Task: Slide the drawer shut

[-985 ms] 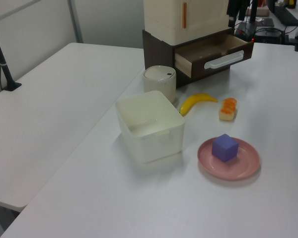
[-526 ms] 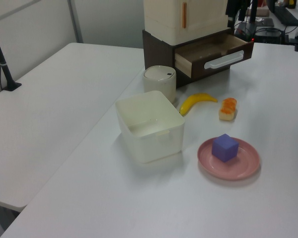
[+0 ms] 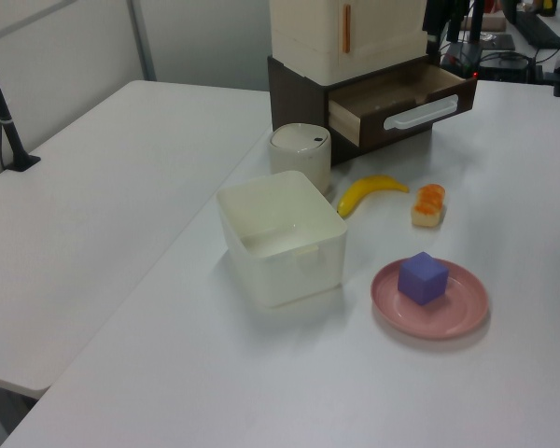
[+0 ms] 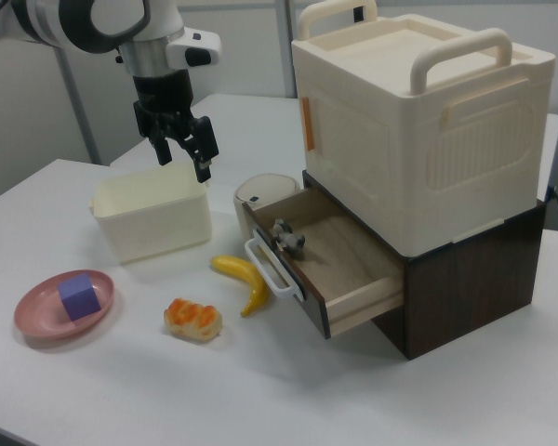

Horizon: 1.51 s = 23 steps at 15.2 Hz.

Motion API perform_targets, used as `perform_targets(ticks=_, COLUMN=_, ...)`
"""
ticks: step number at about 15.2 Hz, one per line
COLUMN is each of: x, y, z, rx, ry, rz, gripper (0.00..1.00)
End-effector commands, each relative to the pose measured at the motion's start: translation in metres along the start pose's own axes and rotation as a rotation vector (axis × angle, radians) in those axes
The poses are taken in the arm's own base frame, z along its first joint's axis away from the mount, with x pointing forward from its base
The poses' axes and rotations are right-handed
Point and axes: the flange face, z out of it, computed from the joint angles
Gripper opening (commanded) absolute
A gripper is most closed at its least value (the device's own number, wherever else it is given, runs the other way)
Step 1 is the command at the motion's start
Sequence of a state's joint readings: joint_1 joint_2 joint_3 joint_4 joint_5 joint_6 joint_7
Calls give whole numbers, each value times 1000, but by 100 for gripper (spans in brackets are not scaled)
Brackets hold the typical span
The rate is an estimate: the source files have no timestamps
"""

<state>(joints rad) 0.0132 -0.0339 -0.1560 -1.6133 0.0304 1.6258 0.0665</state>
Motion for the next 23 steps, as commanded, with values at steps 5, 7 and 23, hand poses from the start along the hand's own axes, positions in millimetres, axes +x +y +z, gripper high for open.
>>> perform_targets(ticks=5, x=0, y=-10, z=6, rx=-13, ry=-15, rz=-3, gripper=98)
perform_targets(ticks=7, x=-6, y=-8, z=13, rx=-25, ry=-68, rz=-10, gripper=49)
perform_targets(ticks=23, x=-17, y=26, z=161, rx=-87, ry=-128, rz=-13, gripper=0)
